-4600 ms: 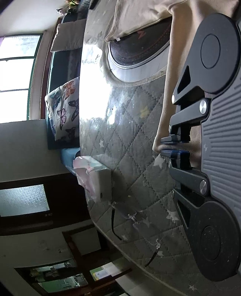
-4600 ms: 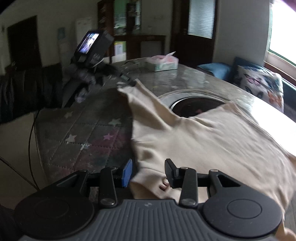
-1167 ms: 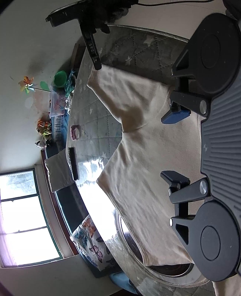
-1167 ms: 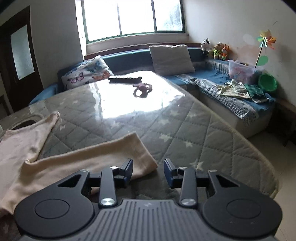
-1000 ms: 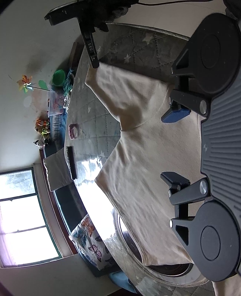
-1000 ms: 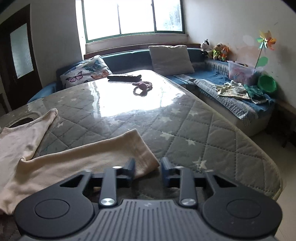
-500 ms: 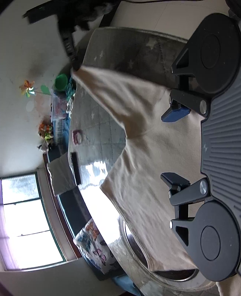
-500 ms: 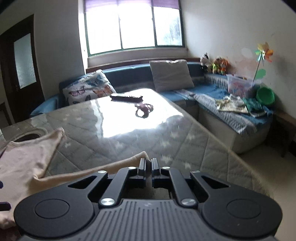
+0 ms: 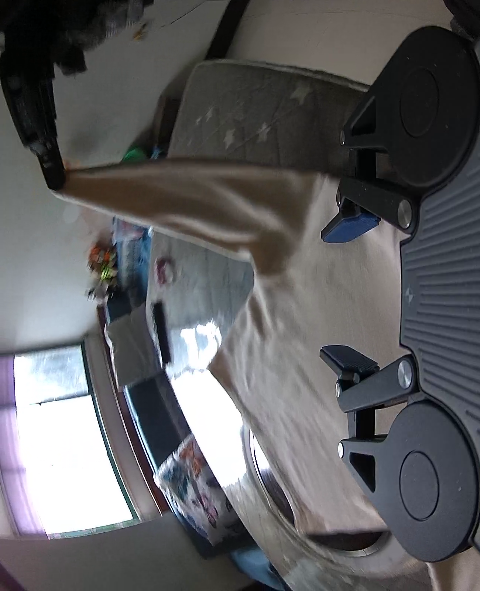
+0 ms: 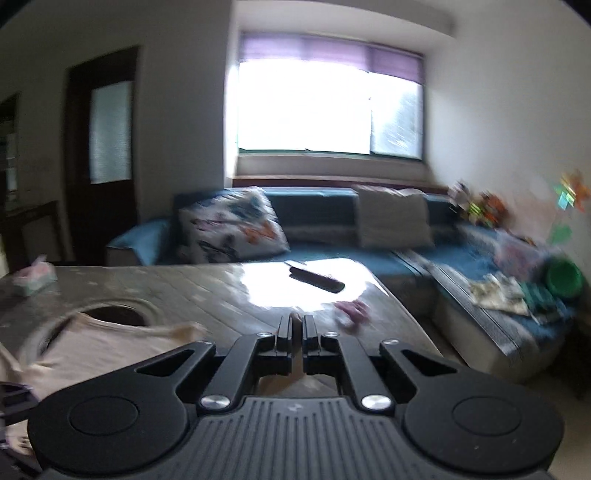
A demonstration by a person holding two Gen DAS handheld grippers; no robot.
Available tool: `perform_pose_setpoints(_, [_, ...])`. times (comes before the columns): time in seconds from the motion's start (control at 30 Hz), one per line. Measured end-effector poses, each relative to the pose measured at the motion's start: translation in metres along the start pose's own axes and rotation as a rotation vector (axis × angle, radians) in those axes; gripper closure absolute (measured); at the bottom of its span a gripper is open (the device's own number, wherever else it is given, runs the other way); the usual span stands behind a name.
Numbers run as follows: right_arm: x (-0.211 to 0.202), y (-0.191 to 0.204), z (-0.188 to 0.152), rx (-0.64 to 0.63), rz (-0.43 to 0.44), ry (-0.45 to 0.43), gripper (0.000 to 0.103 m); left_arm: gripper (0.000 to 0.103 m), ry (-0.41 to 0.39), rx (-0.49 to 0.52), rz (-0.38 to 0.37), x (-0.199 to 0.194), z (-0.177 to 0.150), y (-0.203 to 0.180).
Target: Fold clothes
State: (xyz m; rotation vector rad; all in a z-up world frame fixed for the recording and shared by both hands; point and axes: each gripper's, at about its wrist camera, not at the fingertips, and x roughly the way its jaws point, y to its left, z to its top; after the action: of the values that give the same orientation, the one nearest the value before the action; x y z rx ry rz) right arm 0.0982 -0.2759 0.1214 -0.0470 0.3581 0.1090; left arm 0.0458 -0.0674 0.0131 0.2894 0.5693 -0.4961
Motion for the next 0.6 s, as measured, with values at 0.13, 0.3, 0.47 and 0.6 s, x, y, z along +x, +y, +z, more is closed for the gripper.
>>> perform_pose_setpoints(0.13, [-0.010, 0.045, 0.022, -0.092, 0.119, -0.047, 0.099, 0.038, -0.023, -0.071, 0.074, -0.025, -0.011, 0.029])
perform_pose_setpoints(0.3, [-0.007, 0.116, 0.032, -0.213, 0.302, -0.056, 0.099, 0.038, -0.035, -0.161, 0.159, -0.057, -0.034, 0.061])
perform_pose_setpoints(0.47, [0.013, 0.184, 0.017, -0.306, 0.466, 0.002, 0.099, 0.038, -0.022, -0.233, 0.214, -0.076, -0.057, 0.081])
perform_pose_setpoints(0.6, [0.022, 0.224, -0.007, -0.333, 0.575, 0.088, 0.094, 0.039, -0.011, -0.259, 0.233, -0.084, -0.067, 0.086])
